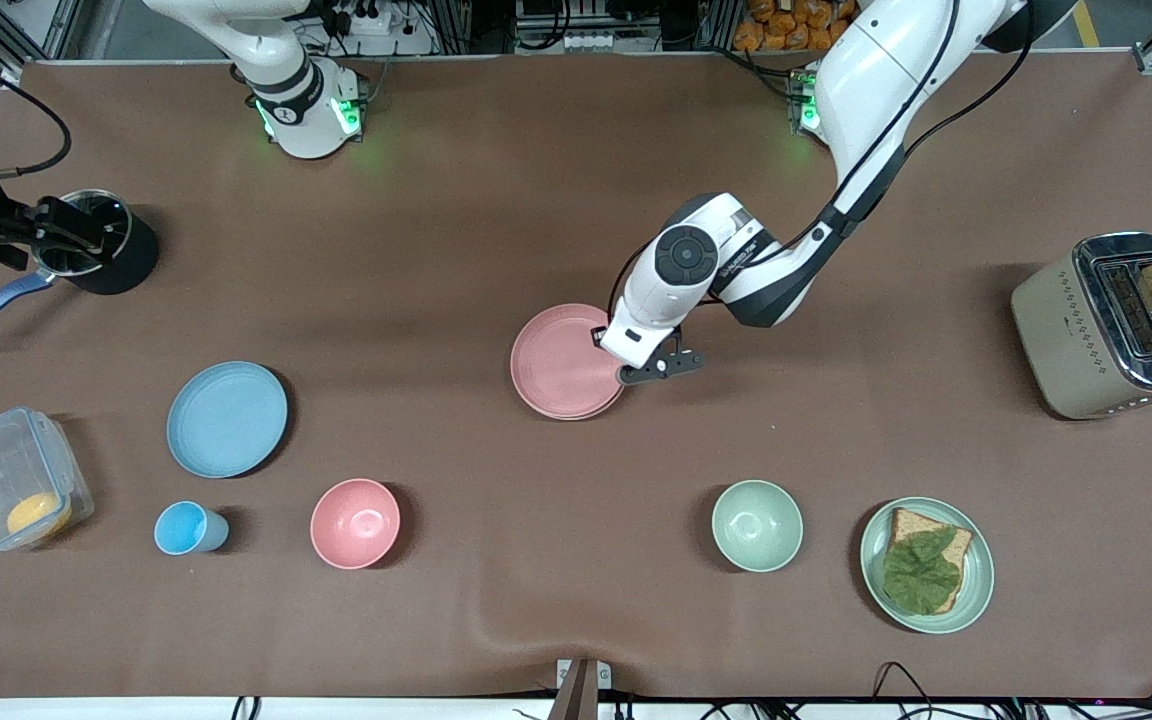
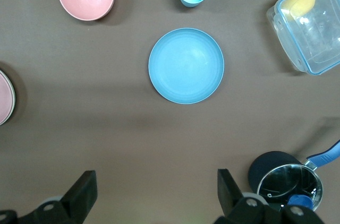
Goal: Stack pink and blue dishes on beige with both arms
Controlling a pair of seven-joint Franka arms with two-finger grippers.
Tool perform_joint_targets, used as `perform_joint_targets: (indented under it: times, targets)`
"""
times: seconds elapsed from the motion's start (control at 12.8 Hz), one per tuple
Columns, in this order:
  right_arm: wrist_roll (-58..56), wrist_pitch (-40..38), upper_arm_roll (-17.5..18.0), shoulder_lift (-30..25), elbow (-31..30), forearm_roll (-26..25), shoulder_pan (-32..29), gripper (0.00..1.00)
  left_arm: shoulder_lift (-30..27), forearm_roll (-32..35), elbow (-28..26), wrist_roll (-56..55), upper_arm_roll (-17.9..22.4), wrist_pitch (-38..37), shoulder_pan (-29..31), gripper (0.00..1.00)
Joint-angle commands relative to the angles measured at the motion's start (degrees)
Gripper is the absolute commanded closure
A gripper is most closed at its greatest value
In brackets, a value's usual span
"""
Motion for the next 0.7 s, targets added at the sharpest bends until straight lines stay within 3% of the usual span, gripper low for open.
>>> perform_joint_targets:
  times: [0.0, 0.23, 0.62]
  targets:
    - [1.0, 0.1, 0.5, 0.4, 0.9, -1.1, -0.1, 0.00, -2.4, 2.1, 1.6, -2.3, 0.7, -0.6, 1.4, 0.00]
    - [1.0, 0.2, 0.5, 0.4, 0.8, -1.1, -0.1, 0.00, -12.3, 4.6, 1.6, 2.3, 2.5, -4.3, 7.9, 0.00]
    - [1.0, 0.3, 0.5, 0.4, 0.9, -1.1, 0.0, 0.00, -27.6, 3.6, 1.8, 22.9, 2.1, -15.7, 21.0, 0.00]
